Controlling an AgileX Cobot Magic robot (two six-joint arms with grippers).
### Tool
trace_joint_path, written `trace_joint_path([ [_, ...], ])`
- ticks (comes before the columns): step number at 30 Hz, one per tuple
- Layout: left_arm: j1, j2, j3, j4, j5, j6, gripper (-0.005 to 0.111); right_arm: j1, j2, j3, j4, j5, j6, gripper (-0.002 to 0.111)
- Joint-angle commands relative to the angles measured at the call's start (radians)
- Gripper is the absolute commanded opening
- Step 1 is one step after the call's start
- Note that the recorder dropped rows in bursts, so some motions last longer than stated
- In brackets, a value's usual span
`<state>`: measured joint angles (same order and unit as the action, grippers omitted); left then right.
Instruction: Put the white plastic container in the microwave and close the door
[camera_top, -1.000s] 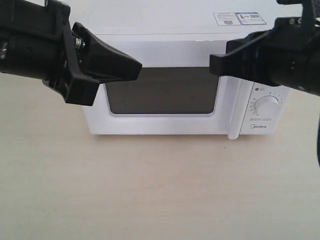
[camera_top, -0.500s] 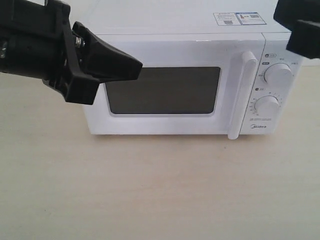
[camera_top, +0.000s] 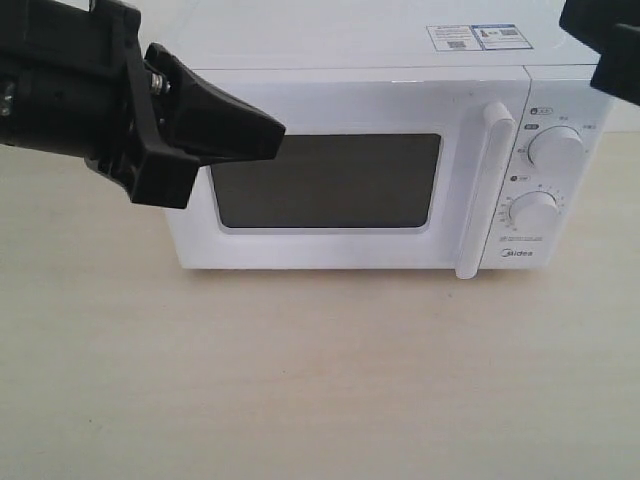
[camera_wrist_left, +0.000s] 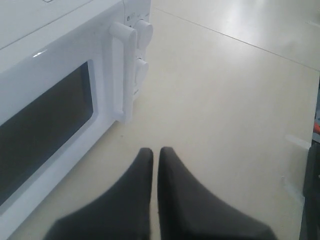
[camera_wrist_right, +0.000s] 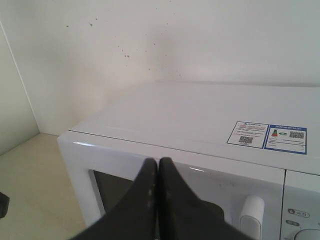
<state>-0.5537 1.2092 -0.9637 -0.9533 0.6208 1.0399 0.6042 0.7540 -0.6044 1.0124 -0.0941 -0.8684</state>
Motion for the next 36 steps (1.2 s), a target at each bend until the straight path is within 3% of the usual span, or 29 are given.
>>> trace_joint_path([
  [1, 0.009, -0.078, -0.009, 0.064, 0.0, -0.001, 0.004, -0.006, -0.005, 0.006, -0.003, -0.007, -0.001, 0.0],
  [7, 0.032, -0.271, -0.007, 0.067, 0.0, -0.029, 0.004, -0.006, -0.005, 0.006, -0.003, -0.009, -0.001, 0.0],
  [14, 0.224, -0.509, 0.052, 0.075, -0.059, -0.046, 0.004, -0.006, -0.005, 0.006, -0.003, -0.009, -0.001, 0.0],
  [18, 0.319, -0.646, 0.162, 0.075, -0.212, -0.046, 0.004, -0.006, -0.005, 0.006, -0.003, -0.012, -0.001, 0.0],
  [24, 0.406, -0.803, 0.385, 0.075, -0.448, -0.046, 0.004, -0.006, -0.005, 0.006, -0.003, -0.012, -0.001, 0.0],
  [29, 0.482, -0.905, 0.537, 0.096, -0.47, -0.046, 0.004, -0.006, -0.005, 0.006, -0.003, -0.012, -0.001, 0.0],
  [36, 0.534, -1.05, 0.682, 0.11, -0.489, -0.046, 0.004, -0.006, -0.005, 0.006, -0.003, -0.012, -0.001, 0.0],
])
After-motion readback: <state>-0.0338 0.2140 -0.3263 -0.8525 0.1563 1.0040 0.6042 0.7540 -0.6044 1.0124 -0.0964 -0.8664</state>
